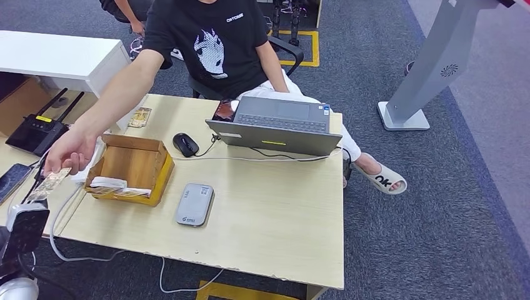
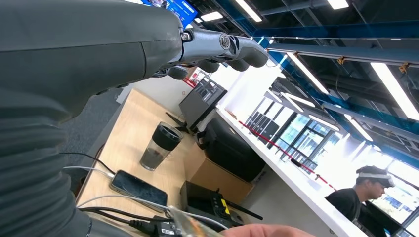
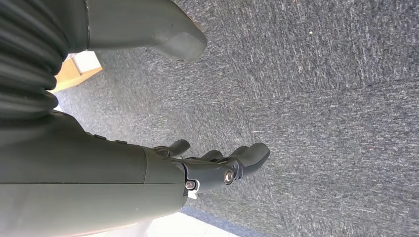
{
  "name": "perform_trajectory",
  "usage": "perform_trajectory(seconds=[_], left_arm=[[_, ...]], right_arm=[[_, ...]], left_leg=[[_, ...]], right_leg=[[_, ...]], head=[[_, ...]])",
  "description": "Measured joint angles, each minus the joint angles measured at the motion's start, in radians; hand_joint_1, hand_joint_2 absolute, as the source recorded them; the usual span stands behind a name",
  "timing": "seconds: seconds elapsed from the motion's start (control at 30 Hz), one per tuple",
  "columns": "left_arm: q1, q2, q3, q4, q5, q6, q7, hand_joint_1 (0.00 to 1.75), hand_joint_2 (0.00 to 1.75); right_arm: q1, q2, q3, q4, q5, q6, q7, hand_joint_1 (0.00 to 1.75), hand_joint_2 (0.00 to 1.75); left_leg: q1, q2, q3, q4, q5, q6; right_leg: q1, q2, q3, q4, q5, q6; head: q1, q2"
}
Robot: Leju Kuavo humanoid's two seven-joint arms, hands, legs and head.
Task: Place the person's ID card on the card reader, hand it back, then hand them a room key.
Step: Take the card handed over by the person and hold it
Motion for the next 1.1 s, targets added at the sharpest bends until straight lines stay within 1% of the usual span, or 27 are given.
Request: perform_trajectory(seconds=[0.1, 0.13, 0.17, 0.27, 0.3, 0.33, 0.37, 0.7, 1.1], left_arm=[[0.0, 0.0, 0.0, 0.004, 0.0, 0.0, 0.0, 0.0, 1.75], [0.0, 0.0, 0.0, 0.005, 0.0, 0.0, 0.0, 0.04, 1.75], [0.0, 0.0, 0.0, 0.006, 0.0, 0.0, 0.0, 0.14, 1.75], [0.001, 0.0, 0.0, 0.008, 0.0, 0.0, -0.001, 1.36, 1.75], [0.002, 0.0, 0.0, 0.008, 0.0, 0.0, -0.002, 1.7, 1.75], [0.003, 0.0, 0.0, 0.008, 0.001, 0.0, -0.003, 1.74, 1.75], [0.005, -0.001, 0.0, 0.008, 0.003, 0.0, -0.005, 1.75, 1.75], [0.015, -0.017, -0.002, 0.008, 0.003, -0.004, -0.035, 1.75, 1.75], [0.022, -0.025, -0.016, 0.008, -0.002, -0.008, -0.039, 1.75, 1.75]], right_arm=[[0.0, 0.0, 0.0, 0.0, 0.0, 0.0, 0.0, 0.0, 1.75], [0.0, 0.0, 0.0, 0.0, 0.0, 0.0, 0.0, 0.0, 1.75], [0.0, 0.0, 0.0, 0.0, 0.0, 0.0, 0.0, 0.0, 1.75], [0.0, 0.0, 0.0, 0.0, 0.002, 0.0, 0.0, 0.0, 1.75], [0.0, 0.0, 0.0, 0.0, 0.002, 0.0, 0.0, 0.0, 1.75], [0.0, 0.0, 0.0, 0.0, 0.003, 0.0, 0.001, 0.0, 1.75], [0.0, 0.0, 0.0, 0.0, 0.003, 0.0, 0.001, 0.0, 1.75], [0.0, 0.0, 0.0, 0.0, 0.006, 0.001, -0.001, 0.0, 1.75], [0.0, 0.0, 0.0, 0.0, 0.007, 0.003, -0.003, 0.0, 1.75]], left_leg=[[0.0, 0.0, 0.0, 0.0, 0.0, 0.0], [0.0, 0.0, 0.0, 0.0, 0.0, 0.0], [0.0, 0.0, 0.0, 0.0, 0.0, 0.0], [0.0, 0.0, 0.0, 0.0, 0.0, 0.0], [0.0, 0.0, 0.0, 0.0, 0.0, 0.0], [0.0, 0.0, 0.0, 0.0, 0.0, 0.0], [0.0, 0.0, 0.0, 0.0, 0.0, 0.0], [0.0, 0.0, 0.0, 0.0, 0.0, 0.0], [0.0, 0.0, 0.0, 0.0, 0.0, 0.0]], right_leg=[[0.0, 0.0, 0.0, 0.0, 0.0, 0.0], [0.0, 0.0, 0.0, 0.0, 0.0, 0.0], [0.0, 0.0, 0.0, 0.0, 0.0, 0.0], [0.0, 0.0, 0.0, 0.0, 0.0, 0.0], [0.0, 0.0, 0.0, 0.0, 0.0, 0.0], [0.0, 0.0, 0.0, 0.0, 0.0, 0.0], [0.0, 0.0, 0.0, 0.0, 0.0, 0.0], [0.0, 0.0, 0.0, 0.0, 0.0, 0.0], [0.0, 0.0, 0.0, 0.0, 0.0, 0.0]], head=[[0.0, 0.0], [0.0, 0.0], [0.0, 0.0], [0.0, 0.0], [0.0, 0.0], [0.0, 0.0], [0.0, 0.0], [0.0, 0.0], [0.0, 0.0]])
